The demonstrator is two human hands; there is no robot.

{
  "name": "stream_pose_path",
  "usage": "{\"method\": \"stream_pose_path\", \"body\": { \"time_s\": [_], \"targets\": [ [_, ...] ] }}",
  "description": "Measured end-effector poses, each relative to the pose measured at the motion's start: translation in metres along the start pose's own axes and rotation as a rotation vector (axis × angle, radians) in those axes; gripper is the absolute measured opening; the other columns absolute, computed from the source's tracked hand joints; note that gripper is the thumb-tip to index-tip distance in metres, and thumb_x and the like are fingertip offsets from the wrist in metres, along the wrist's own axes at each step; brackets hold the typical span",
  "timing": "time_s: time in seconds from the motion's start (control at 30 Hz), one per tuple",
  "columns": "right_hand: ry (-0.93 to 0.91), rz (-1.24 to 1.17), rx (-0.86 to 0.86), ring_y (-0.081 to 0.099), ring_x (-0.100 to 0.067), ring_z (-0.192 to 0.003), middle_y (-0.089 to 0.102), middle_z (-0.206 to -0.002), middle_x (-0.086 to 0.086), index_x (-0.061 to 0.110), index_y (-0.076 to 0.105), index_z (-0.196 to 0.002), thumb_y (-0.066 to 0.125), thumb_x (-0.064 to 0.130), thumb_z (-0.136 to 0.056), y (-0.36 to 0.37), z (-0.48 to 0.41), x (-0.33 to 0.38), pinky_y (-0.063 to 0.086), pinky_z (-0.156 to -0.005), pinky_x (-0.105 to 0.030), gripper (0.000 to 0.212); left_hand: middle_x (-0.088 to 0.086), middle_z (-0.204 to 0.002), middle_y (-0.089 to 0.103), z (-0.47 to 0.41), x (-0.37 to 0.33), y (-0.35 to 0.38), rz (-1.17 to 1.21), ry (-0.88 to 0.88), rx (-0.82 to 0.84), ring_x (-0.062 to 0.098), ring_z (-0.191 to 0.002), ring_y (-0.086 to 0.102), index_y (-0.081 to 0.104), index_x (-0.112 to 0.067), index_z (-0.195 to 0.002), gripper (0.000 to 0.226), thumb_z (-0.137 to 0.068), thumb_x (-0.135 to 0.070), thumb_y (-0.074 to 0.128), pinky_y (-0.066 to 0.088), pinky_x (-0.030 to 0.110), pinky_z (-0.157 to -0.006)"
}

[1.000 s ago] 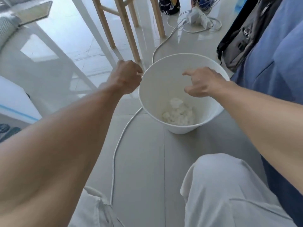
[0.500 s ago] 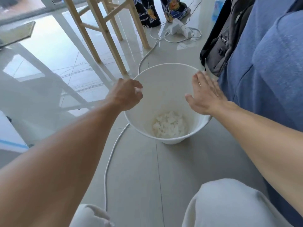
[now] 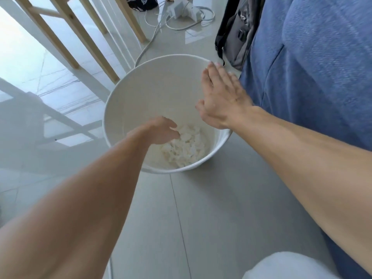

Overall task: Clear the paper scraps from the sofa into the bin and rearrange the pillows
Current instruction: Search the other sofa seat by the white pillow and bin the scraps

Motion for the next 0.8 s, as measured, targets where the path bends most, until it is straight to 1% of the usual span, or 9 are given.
{"method": "stream_pose_path", "body": {
  "time_s": [0.07, 0.1, 0.13, 0.23, 0.27, 0.4, 0.53, 0.67, 0.8],
  "targets": [
    [-0.003, 0.009, -0.006, -0.009, -0.025, -0.149, -0.006, -0.161, -0.012, 0.001, 0.003, -0.152, 0.034, 0.028, -0.096, 0.000, -0.001, 0.001, -0.001, -0.120, -0.040, 0.070, 0.004, -0.125, 0.063, 0.003, -0.001, 0.013, 0.015, -0.036, 0.189, 0.027, -0.112, 0.061, 0.065, -0.026, -0.123, 0.036, -0.089, -0.037, 0.062, 0.048, 0.035, -0.098],
    [-0.004, 0.010, -0.006, -0.008, -0.025, -0.149, -0.006, -0.161, -0.013, 0.000, 0.003, -0.152, 0.034, 0.028, -0.096, -0.001, -0.001, 0.001, -0.001, -0.120, -0.040, 0.070, 0.004, -0.122, 0.065, 0.004, -0.001, 0.014, 0.027, -0.042, 0.215, 0.026, -0.107, 0.064, 0.066, -0.025, -0.121, 0.036, -0.088, -0.039, 0.063, 0.050, 0.036, -0.096],
    [-0.006, 0.009, -0.003, -0.008, -0.025, -0.149, -0.006, -0.161, -0.013, 0.000, 0.003, -0.152, 0.034, 0.028, -0.096, -0.001, -0.001, 0.001, -0.001, -0.120, -0.041, 0.070, 0.004, -0.123, 0.065, 0.005, 0.000, 0.014, 0.009, -0.031, 0.211, 0.026, -0.107, 0.064, 0.066, -0.024, -0.122, 0.037, -0.088, -0.039, 0.062, 0.050, 0.036, -0.097],
    [-0.004, 0.016, 0.012, -0.009, -0.024, -0.149, -0.007, -0.161, -0.013, 0.000, 0.003, -0.152, 0.034, 0.029, -0.096, 0.001, 0.001, 0.000, -0.001, -0.120, -0.040, 0.070, 0.006, -0.139, 0.053, 0.012, 0.001, 0.000, -0.160, 0.027, 0.059, 0.029, -0.126, 0.049, 0.058, -0.020, -0.134, 0.041, -0.098, -0.038, 0.050, 0.040, 0.035, -0.105],
    [0.001, 0.016, 0.021, -0.009, -0.024, -0.149, -0.007, -0.161, -0.013, 0.001, 0.003, -0.152, 0.034, 0.029, -0.096, 0.001, 0.001, -0.001, -0.001, -0.120, -0.040, 0.070, 0.007, -0.140, 0.051, 0.015, 0.002, -0.006, -0.191, 0.042, -0.022, 0.030, -0.127, 0.047, 0.055, -0.020, -0.137, 0.043, -0.099, -0.038, 0.046, 0.039, 0.035, -0.105],
    [-0.006, 0.008, 0.068, -0.010, -0.023, -0.148, -0.008, -0.161, -0.012, 0.002, 0.002, -0.153, 0.033, 0.029, -0.096, 0.001, 0.003, 0.000, -0.002, -0.120, -0.040, 0.070, 0.003, -0.140, 0.051, 0.035, 0.019, -0.026, -0.113, -0.005, -0.245, 0.028, -0.128, 0.047, 0.048, -0.030, -0.139, 0.048, -0.095, -0.047, 0.046, 0.041, 0.038, -0.098],
    [0.011, -0.027, 0.134, -0.006, -0.023, -0.149, -0.005, -0.161, -0.011, 0.005, 0.003, -0.153, 0.034, 0.037, -0.097, -0.013, 0.002, 0.003, 0.004, -0.119, -0.041, 0.072, 0.003, -0.144, 0.048, 0.062, 0.018, -0.054, -0.127, 0.020, -0.406, 0.027, -0.132, 0.042, 0.045, -0.026, -0.143, 0.052, -0.096, -0.049, 0.042, 0.035, 0.041, -0.105],
    [0.009, -0.027, 0.128, 0.001, -0.024, -0.148, 0.004, -0.161, -0.011, 0.007, 0.007, -0.153, 0.033, 0.043, -0.098, -0.037, 0.006, 0.014, 0.012, -0.118, -0.046, 0.071, 0.007, -0.151, 0.039, 0.081, 0.025, -0.081, -0.144, 0.021, -0.464, 0.028, -0.142, 0.027, 0.038, -0.022, -0.146, 0.057, -0.097, -0.052, 0.039, 0.021, 0.044, -0.114],
    [0.008, -0.002, 0.104, 0.007, -0.027, -0.147, 0.007, -0.160, -0.012, 0.010, 0.008, -0.154, 0.031, 0.046, -0.099, -0.068, 0.010, 0.024, 0.014, -0.117, -0.049, 0.069, 0.008, -0.158, 0.026, 0.101, 0.031, -0.108, -0.148, 0.009, -0.514, 0.028, -0.148, 0.014, 0.029, -0.023, -0.151, 0.063, -0.097, -0.055, 0.036, 0.008, 0.046, -0.118]
  ]
}}
Point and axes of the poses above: each hand's wrist, its own z-axis away from the middle knuckle, its own y-axis out of the palm, x = y × z, the point moved 6 cm from there along -z, towards the middle knuckle
